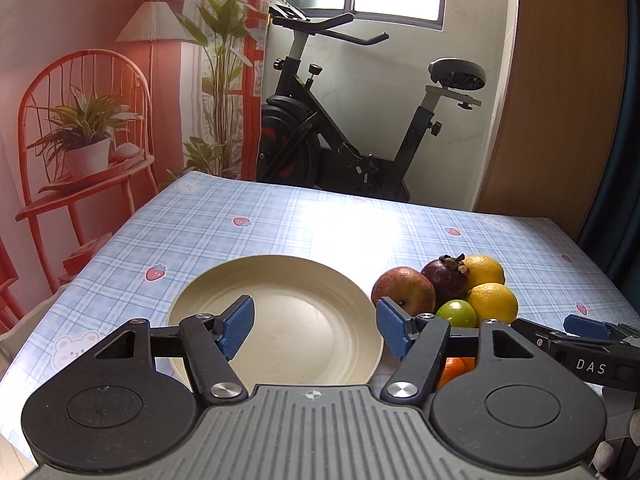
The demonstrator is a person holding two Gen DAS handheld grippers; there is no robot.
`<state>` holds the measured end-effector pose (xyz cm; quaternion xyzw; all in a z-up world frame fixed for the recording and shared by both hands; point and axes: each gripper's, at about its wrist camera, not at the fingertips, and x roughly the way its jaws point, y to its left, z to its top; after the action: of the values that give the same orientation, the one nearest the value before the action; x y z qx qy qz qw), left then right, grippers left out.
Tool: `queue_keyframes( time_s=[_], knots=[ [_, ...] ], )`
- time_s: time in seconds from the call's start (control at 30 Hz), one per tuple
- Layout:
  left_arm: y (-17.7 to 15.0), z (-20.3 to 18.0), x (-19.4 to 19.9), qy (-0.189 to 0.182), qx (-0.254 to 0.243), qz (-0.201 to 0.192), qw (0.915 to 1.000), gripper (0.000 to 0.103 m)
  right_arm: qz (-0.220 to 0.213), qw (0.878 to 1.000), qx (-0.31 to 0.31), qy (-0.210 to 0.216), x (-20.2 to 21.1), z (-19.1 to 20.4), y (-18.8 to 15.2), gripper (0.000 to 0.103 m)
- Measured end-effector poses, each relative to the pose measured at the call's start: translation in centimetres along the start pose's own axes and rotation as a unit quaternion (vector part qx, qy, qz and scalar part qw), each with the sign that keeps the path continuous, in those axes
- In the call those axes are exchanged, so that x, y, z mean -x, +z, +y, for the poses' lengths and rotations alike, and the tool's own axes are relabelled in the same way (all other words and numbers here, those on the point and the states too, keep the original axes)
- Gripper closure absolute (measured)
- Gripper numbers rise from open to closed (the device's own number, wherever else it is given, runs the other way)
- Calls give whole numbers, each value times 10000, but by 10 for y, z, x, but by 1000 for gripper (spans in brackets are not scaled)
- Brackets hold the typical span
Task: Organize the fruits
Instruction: 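Lower both tools toward the fruit pile beside the plate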
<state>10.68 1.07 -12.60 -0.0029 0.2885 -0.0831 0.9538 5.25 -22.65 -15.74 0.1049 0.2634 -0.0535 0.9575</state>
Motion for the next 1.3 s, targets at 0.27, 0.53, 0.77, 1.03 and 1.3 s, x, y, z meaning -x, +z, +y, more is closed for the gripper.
queue_keyframes(
  time_s=[0.27,0.53,0.77,1.03,1.3],
  knots=[
    [-7,-8,-1,111,-115,153,9998,33,248,9997,17,39,-1,-4,-12,6],
    [-9,-8,2,139,-119,231,9996,33,186,9987,425,232,8,12,-11,9],
    [-10,-4,9,160,20,179,9997,34,204,9952,857,416,11,31,-14,26],
    [-11,-3,15,118,125,125,9998,43,218,9909,990,889,17,42,-17,44],
    [-14,-5,16,173,76,70,9998,43,689,9828,1153,1265,3,60,-33,52]
  ],
)
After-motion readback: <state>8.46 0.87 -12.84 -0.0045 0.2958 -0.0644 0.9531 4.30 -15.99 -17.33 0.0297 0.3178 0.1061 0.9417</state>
